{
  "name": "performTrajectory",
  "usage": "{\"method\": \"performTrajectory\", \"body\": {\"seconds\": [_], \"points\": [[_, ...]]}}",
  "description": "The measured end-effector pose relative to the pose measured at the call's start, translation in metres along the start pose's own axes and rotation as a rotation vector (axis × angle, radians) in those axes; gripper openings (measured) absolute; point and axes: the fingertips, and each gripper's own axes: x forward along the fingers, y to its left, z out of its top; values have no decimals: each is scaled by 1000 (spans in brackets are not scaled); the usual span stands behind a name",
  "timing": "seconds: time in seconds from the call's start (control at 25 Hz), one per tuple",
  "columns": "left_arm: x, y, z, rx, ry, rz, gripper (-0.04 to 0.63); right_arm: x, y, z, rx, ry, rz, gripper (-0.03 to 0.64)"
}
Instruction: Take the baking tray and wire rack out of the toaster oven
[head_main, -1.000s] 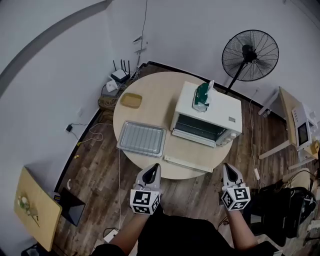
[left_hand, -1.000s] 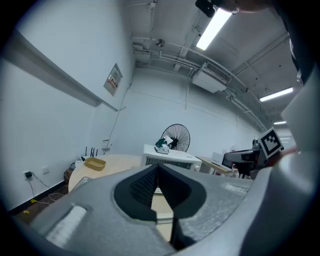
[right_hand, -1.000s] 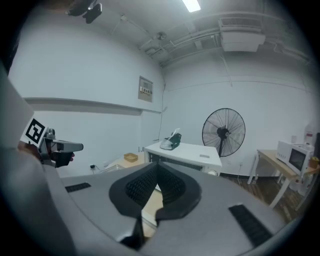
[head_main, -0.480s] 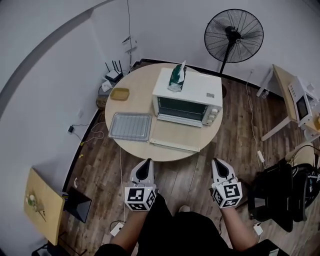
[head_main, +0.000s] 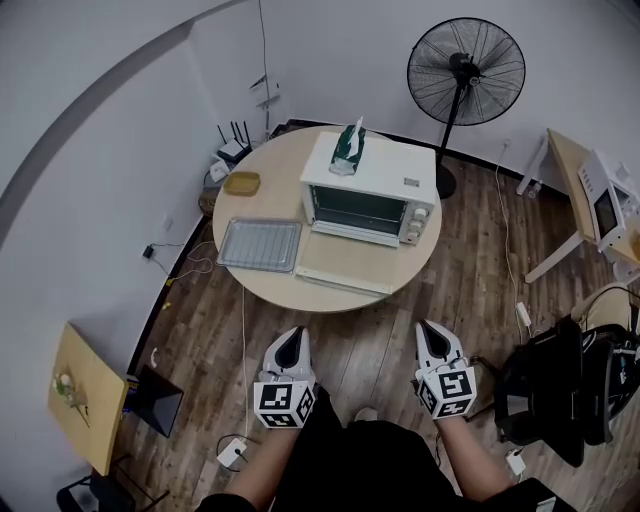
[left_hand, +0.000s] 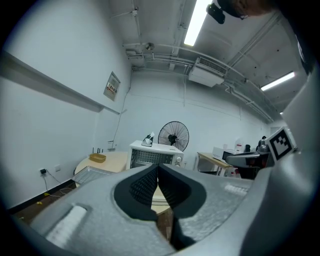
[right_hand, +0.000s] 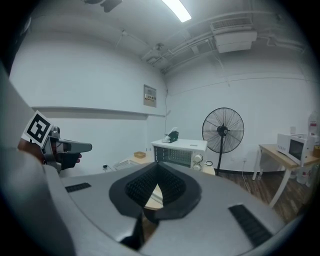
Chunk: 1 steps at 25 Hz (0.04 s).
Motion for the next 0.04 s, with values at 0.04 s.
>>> {"method": "performTrajectory", "body": {"seconds": [0.04], "points": [[-3, -1, -2, 0, 3, 4, 20, -2, 1, 0, -2, 0, 5, 0]]}}
